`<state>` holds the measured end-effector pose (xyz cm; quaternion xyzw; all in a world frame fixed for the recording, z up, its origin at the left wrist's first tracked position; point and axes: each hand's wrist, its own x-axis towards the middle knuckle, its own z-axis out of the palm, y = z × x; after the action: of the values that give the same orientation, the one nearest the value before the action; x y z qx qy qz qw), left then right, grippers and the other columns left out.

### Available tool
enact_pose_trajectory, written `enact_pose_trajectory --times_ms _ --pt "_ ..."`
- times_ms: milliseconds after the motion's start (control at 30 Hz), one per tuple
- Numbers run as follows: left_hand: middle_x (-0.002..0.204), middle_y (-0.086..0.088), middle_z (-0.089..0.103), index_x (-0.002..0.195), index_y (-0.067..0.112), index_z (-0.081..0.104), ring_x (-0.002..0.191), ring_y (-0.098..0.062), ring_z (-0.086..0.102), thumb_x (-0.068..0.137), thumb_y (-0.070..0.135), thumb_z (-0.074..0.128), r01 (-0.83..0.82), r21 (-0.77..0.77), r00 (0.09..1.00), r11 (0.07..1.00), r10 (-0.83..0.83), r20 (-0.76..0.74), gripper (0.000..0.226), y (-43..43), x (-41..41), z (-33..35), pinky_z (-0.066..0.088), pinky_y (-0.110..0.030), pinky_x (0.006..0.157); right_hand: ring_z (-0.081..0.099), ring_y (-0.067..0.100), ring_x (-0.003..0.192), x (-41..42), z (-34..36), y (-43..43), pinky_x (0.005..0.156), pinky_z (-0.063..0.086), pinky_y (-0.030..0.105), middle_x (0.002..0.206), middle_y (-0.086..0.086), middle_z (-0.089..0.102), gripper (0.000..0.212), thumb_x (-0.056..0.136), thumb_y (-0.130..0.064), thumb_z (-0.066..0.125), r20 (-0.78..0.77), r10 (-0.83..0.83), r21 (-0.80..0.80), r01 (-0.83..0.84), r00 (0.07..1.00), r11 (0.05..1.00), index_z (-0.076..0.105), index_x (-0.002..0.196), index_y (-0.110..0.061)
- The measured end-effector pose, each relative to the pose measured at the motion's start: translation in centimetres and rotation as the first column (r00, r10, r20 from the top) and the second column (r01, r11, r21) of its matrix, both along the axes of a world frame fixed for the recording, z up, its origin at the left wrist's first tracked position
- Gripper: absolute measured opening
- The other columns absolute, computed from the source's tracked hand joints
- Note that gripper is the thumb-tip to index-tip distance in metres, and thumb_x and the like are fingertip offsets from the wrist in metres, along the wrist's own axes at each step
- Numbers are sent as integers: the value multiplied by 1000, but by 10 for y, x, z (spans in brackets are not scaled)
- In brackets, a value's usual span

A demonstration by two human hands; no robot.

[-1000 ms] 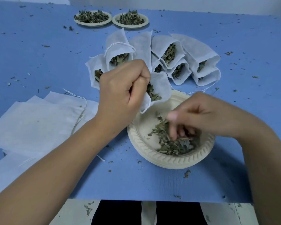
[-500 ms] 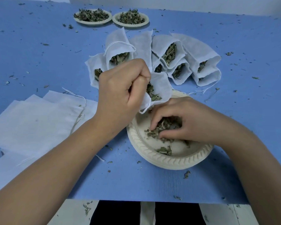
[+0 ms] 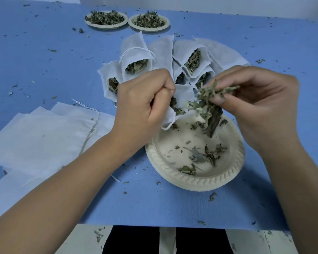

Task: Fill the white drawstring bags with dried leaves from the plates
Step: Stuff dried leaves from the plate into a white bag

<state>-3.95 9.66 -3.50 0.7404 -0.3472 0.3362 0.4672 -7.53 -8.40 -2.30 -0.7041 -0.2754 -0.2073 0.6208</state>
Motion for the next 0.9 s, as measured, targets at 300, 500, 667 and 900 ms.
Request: enact_pose_trajectory --times_ms 300,500,667,900 --pt "61 11 30 61 10 49 57 0 25 73 -11 35 55 32 997 998 -57 54 28 -1 -1 -2 24 -9 56 65 25 81 2 -16 21 75 50 27 86 9 71 8 84 7 68 418 -170 -442 363 893 821 73 88 1" --pt "58 6 34 61 7 50 55 -3 26 76 -10 35 -1 9 1000 1000 0 26 27 0 0 0 25 -8 56 54 23 106 1 -8 11 95 40 26 114 7 60 33 81 -16 76 193 35 -597 89 981 797 66 111 -7" --pt "55 1 36 61 7 50 53 -6 28 76 -10 35 -21 -2 1000 1000 21 4 27 0 0 -1 25 -12 54 56 20 107 3 -6 6 86 47 24 115 10 55 33 80 0 75 184 12 -487 81 983 870 61 109 -8" --pt "57 4 35 67 17 44 55 -4 27 76 -9 36 32 20 999 999 -33 19 28 -2 -1 -2 24 -10 55 65 26 86 -1 -8 12 74 54 40 96 11 62 12 83 6 72 308 -125 -284 216 943 934 66 89 -2"
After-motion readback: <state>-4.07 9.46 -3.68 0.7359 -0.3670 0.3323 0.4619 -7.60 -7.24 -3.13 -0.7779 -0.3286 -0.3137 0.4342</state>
